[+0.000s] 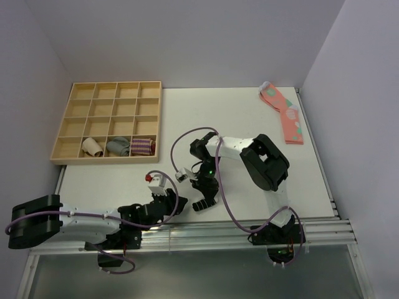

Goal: Roll the socks
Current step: Roll the sock at the center of the board.

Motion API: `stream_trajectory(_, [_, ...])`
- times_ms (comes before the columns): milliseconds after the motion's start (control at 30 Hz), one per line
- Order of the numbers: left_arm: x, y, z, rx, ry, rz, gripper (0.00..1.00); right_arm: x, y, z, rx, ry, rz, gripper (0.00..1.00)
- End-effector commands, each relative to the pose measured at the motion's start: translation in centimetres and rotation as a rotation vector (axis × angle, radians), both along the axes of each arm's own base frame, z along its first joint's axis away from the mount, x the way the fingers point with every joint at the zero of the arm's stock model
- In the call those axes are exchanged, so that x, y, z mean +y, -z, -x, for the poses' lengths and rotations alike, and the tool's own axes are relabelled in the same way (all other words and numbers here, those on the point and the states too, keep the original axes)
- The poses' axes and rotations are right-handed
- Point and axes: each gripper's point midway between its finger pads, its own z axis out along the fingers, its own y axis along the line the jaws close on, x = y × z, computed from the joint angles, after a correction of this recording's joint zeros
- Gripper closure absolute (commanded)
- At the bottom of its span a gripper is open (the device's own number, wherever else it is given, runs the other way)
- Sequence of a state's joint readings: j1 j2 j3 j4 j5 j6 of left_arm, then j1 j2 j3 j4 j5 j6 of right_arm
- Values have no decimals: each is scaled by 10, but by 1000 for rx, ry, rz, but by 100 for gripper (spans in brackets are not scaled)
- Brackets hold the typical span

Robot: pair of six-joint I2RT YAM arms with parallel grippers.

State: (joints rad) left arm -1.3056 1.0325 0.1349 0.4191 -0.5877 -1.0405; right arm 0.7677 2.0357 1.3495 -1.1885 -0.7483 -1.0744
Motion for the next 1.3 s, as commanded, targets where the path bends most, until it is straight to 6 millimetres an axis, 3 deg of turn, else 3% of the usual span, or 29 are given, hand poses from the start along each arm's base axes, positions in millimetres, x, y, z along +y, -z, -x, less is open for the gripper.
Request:
stream_trajectory(0, [-10, -15, -3, -82, -15, -26, 58, -7, 15, -7, -23, 21, 78, 74])
stream_trajectory(300, [-38, -25, 22, -165, 98, -117, 55, -6, 22, -11, -22, 52, 118, 74])
stream_trajectory(433, [-43, -25, 25, -173, 130, -150, 52, -5, 23, -12, -21, 62, 128, 75])
stream_trajectory(633, [-44, -6, 28, -136, 148, -196, 47, -4, 26, -14, -20, 76, 142, 75])
stream_trajectory(800, [-44, -2, 27, -110, 140, -145, 45, -4, 26, -14, -16, 78, 147, 75])
stream_trajectory(1000, [-48, -8, 22, -155, 176, -206, 46, -3, 28, -15, -14, 87, 158, 75])
stream_trajectory(1267, [-60, -48, 23, -271, 254, -256, 47, -4, 31, -14, -4, 101, 177, 76])
